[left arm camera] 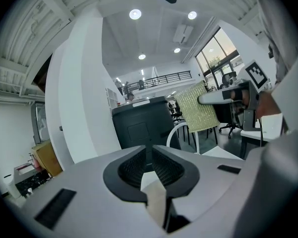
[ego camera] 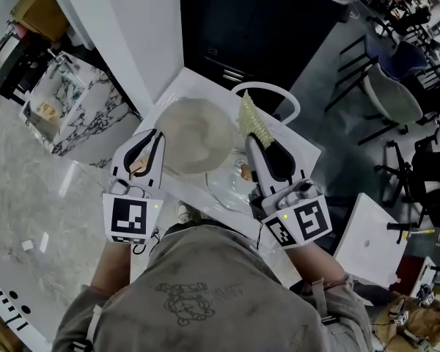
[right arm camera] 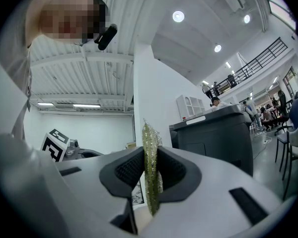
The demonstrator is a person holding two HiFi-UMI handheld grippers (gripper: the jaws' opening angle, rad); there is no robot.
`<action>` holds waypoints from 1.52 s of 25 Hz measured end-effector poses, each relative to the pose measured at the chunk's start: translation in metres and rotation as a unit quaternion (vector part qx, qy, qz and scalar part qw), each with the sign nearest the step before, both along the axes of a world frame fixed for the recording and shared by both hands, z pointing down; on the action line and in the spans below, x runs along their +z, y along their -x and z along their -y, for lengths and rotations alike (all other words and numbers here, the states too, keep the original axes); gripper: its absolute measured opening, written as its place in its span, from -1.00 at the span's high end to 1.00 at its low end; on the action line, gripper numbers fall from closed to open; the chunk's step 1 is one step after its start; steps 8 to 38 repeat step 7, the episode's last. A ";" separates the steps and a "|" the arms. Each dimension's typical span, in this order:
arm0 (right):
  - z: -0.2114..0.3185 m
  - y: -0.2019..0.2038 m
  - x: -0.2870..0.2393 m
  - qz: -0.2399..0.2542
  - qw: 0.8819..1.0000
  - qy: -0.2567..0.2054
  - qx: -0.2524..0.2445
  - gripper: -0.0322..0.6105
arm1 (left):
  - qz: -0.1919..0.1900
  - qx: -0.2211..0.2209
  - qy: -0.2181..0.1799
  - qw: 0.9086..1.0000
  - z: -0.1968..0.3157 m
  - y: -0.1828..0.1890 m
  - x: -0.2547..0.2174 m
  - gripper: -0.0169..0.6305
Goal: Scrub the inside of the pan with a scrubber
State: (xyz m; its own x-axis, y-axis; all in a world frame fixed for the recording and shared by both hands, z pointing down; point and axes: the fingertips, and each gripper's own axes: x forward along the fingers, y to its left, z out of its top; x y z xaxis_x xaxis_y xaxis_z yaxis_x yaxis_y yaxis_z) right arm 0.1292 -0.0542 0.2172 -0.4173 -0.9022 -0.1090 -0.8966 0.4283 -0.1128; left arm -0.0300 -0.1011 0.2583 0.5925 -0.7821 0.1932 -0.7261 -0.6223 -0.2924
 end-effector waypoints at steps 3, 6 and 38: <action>-0.002 0.000 0.003 0.001 1.000 0.004 0.000 0.67 | -0.005 -0.003 -0.005 1.000 -0.003 0.001 -0.003 0.81; -0.004 0.000 0.003 0.000 1.000 0.005 0.000 0.67 | -0.006 -0.003 -0.006 1.000 -0.004 0.002 -0.005 0.81; -0.004 0.000 0.003 0.000 1.000 0.004 0.000 0.67 | -0.005 -0.003 -0.005 1.000 -0.005 0.002 -0.005 0.81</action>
